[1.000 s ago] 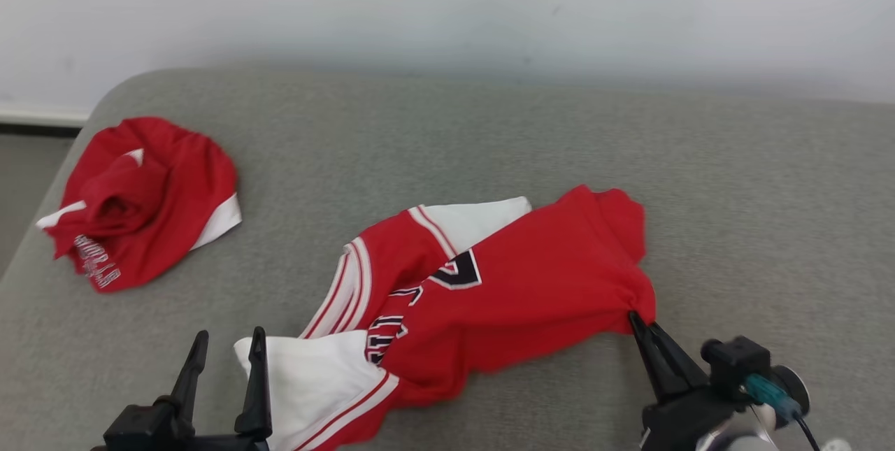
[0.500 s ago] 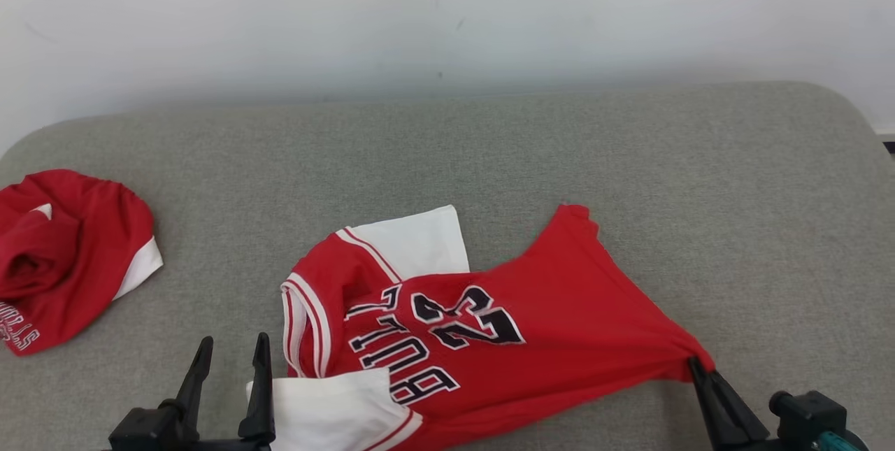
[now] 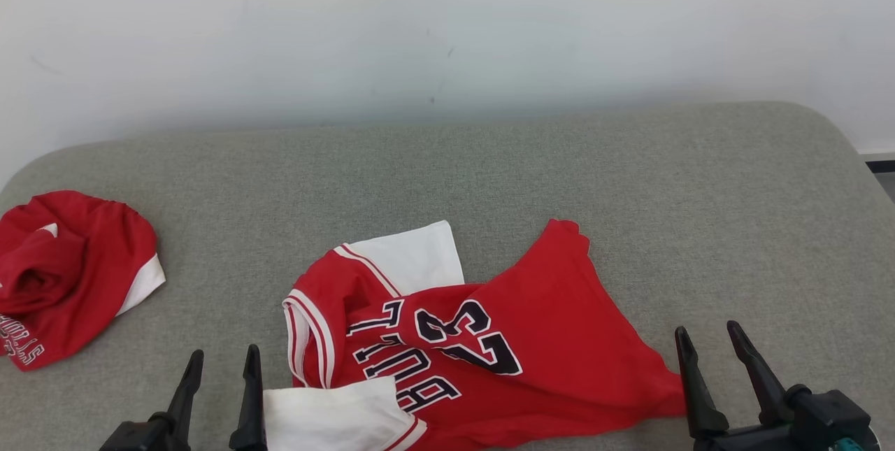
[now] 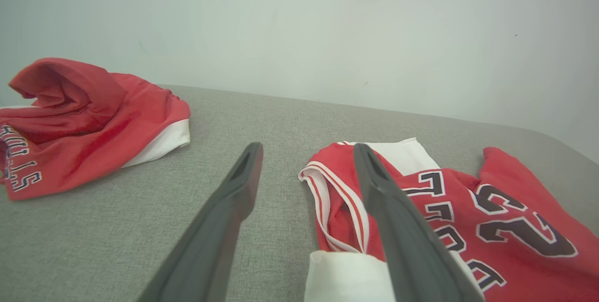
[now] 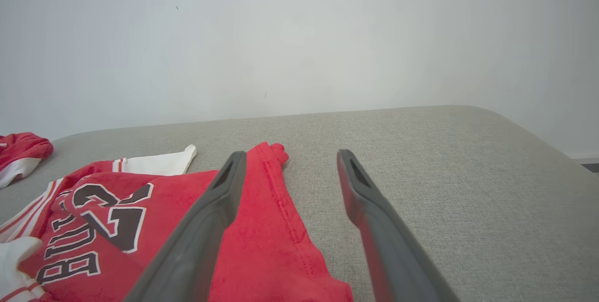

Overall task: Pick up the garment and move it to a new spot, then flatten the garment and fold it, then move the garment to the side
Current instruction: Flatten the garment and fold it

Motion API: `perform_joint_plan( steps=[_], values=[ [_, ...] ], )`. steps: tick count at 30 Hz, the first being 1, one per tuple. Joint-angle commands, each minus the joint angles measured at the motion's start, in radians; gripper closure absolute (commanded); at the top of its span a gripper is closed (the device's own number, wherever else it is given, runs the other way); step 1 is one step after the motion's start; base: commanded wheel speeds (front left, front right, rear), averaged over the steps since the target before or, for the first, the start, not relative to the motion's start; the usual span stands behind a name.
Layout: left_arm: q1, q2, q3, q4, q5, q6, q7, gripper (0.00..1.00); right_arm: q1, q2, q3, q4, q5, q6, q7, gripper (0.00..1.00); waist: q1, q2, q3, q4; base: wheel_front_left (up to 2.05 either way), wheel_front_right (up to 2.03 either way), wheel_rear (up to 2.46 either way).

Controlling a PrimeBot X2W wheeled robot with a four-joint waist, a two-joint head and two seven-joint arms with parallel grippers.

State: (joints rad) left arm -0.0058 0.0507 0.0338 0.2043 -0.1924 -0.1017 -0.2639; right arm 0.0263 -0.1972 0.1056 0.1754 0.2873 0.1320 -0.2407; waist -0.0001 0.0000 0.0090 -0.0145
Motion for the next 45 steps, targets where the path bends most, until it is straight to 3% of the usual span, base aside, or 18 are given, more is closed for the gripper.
perform_joint_plan(
  steps=[1, 11, 18, 22, 27, 35, 45],
  values=[
    [0.013, 0.000, 0.007, -0.006, 0.000, 0.000, -0.001, 0.00, 0.014, 0.021, -0.008, -0.026, -0.017, -0.003, -0.013, 0.00, 0.0001, 0.0000, -0.002, 0.001, 0.00, 0.00, 0.00],
    [-0.016, 0.007, 0.020, -0.006, 0.018, -0.001, -0.001, 0.00, 0.035, 0.086, -0.005, -0.074, -0.066, -0.003, -0.024, 0.00, 0.0001, 0.0000, 0.010, 0.000, 0.00, 0.00, 0.00],
    [-0.171, 0.076, 0.009, 0.033, 0.019, -0.019, -0.001, 0.00, -0.006, 0.097, 0.003, -0.076, -0.076, -0.003, -0.025, 0.00, 0.0001, 0.0000, 0.048, -0.022, 0.00, 0.00, 0.00],
    [-0.321, 0.146, -0.033, 0.084, 0.005, -0.027, 0.033, 0.00, -0.033, 0.103, 0.012, -0.075, -0.076, -0.003, -0.024, 0.00, 0.0001, 0.0000, 0.084, -0.053, 0.00, 0.00, 0.00],
    [-0.539, 0.263, -0.148, 0.144, -0.074, -0.027, 0.127, 0.00, -0.066, 0.119, 0.017, -0.066, -0.078, -0.003, -0.024, 0.00, 0.0001, 0.0000, 0.141, -0.113, 0.00, 0.00, 0.00],
    [-0.706, 0.400, -0.332, 0.248, -0.214, -0.027, 0.238, 0.00, -0.090, 0.138, 0.026, -0.049, -0.064, -0.003, -0.024, 0.00, 0.0001, 0.0000, 0.190, -0.183, 0.00, 0.00, 0.00],
    [-0.743, 0.474, -0.528, 0.385, -0.375, -0.027, 0.368, 0.00, -0.123, 0.144, 0.034, -0.037, -0.060, -0.003, -0.024, 0.00, 0.0001, 0.0000, 0.218, -0.226, 0.00, 0.00, 0.00]
  ],
)
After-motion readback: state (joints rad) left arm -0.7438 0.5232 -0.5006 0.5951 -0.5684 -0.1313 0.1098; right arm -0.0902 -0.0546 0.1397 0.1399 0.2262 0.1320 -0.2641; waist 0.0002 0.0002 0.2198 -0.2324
